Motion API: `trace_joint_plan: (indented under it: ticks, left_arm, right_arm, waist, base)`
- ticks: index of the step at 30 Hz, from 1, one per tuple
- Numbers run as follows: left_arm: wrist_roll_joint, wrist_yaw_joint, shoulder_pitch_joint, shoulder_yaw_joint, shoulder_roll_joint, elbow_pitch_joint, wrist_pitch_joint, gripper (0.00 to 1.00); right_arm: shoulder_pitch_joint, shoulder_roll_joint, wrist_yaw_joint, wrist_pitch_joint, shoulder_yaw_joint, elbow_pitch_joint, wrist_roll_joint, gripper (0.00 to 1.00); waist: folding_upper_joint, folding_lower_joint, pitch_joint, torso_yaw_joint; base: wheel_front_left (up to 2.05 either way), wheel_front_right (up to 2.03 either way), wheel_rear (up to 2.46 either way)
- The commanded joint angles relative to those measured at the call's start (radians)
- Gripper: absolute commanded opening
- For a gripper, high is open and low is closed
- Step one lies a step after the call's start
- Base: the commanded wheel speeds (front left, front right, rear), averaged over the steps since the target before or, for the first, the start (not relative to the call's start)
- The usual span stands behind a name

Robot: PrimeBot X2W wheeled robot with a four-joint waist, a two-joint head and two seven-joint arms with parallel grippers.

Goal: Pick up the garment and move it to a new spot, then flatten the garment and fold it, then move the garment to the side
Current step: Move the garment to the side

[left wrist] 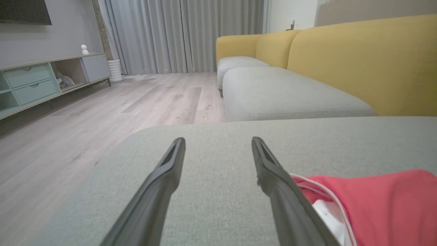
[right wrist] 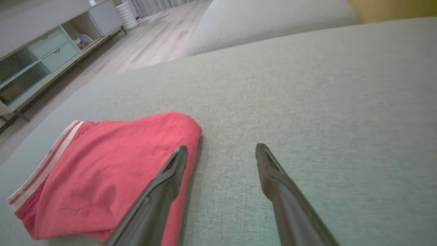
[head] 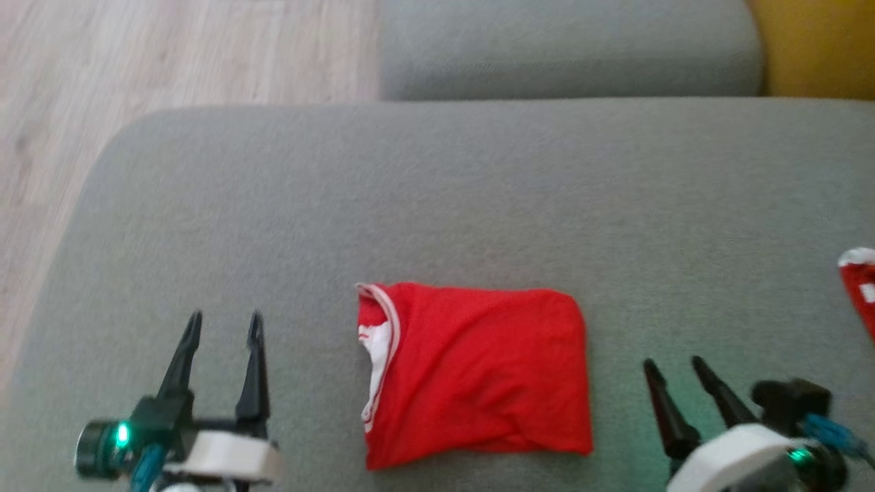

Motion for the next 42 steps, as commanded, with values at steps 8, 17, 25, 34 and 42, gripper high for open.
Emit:
trace_joint_plan:
  ticks: [8, 17, 25, 34, 42]
  left_arm:
    - [0.023, -0.061, -0.193, 0.010, -0.032, 0.018, -0.055, 1.00]
    - [0.041, -0.090, -0.231, 0.018, -0.067, 0.056, -0.077, 1.00]
    - [0.056, -0.103, -0.211, 0.060, -0.084, 0.043, -0.080, 1.00]
    - [0.077, -0.105, -0.163, 0.130, -0.094, -0.017, -0.080, 1.00]
    - [0.103, -0.125, -0.179, 0.135, -0.090, -0.057, -0.080, 1.00]
  right_arm:
    - [-0.187, 0.007, -0.001, 0.015, 0.088, 0.187, 0.063, 1.00]
    - [-0.234, 0.016, -0.001, 0.141, 0.132, 0.341, 0.123, 0.65]
    - [-0.248, -0.033, -0.001, 0.086, 0.145, 0.213, 0.059, 0.00]
    - [-0.251, -0.153, -0.001, 0.109, 0.094, 0.039, 0.005, 0.00]
    - [-0.378, -0.297, -0.001, 0.158, 0.005, 0.026, 0.026, 0.00]
  waist:
    - [-0.0001, -0.0001, 0.118, 0.123]
    - [-0.0001, -0.0001, 0.139, 0.164]
    - [-0.0001, -0.0001, 0.139, 0.113]
    - [-0.0001, -0.0001, 0.156, -0.105]
    - [-0.0001, -0.0001, 0.235, -0.290]
  base:
    - [0.00, 0.00, 0.00]
    - [0.00, 0.00, 0.00]
    - [0.00, 0.00, 0.00]
    - [0.00, 0.00, 0.00]
    - [0.00, 0.00, 0.00]
